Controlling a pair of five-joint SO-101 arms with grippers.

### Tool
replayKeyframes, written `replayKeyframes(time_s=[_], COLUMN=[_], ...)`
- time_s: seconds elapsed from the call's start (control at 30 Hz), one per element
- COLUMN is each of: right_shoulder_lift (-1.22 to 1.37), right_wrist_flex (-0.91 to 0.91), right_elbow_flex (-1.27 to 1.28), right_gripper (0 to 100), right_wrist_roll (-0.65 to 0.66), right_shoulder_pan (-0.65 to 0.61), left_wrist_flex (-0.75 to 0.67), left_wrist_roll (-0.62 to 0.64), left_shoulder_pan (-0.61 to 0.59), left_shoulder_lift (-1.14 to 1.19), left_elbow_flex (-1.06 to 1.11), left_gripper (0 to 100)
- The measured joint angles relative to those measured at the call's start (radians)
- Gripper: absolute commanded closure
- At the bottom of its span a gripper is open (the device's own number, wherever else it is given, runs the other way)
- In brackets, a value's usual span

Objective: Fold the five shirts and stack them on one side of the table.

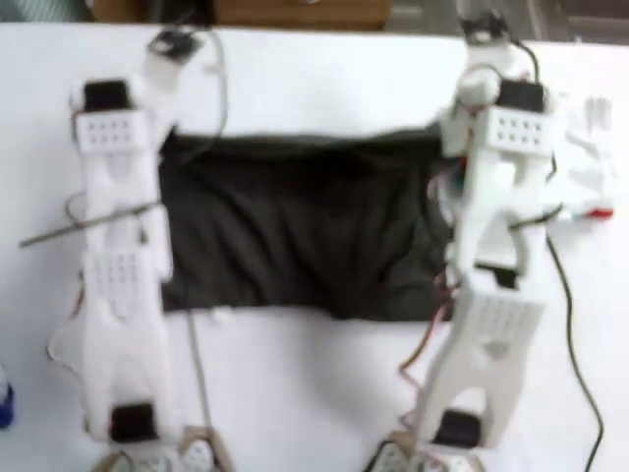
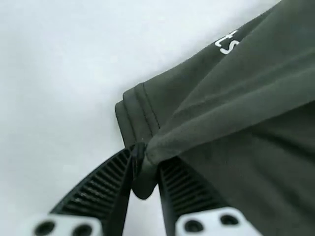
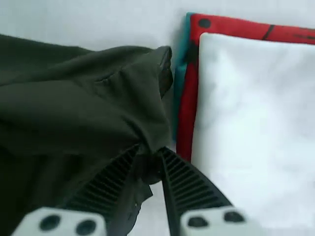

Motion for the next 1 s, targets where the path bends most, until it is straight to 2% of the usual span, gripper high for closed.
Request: replayKeyframes(time_s=[0.13,0.4,0.63,0.77,1.0], right_shoulder_lift=[0.0,-0.121,-0.373,-0.539,-0.85], right_wrist_flex=[0.087,0.19,0.183,0.098,0.011], right_elbow_flex=[0.0,0.037,0.428,0.706,1.102], right_gripper=[97.9,97.8,97.8,97.8,97.8], right_wrist_roll=[0.012,0.049,0.107,0.147,0.241], right_shoulder_pan=[0.0,-0.006,-0.012,-0.006,0.046], left_wrist_flex=[0.0,-0.02,-0.106,-0.203,-0.238], left_wrist_roll=[0.006,-0.029,-0.072,-0.083,-0.083], left_shoulder_pan=[0.002,0.037,0.037,0.035,0.035], left_shoulder_lift=[-0.077,-0.465,-0.787,-0.907,-1.048], left_elbow_flex=[0.19,0.855,1.298,1.527,1.775], left_gripper=[97,97,97,97,97])
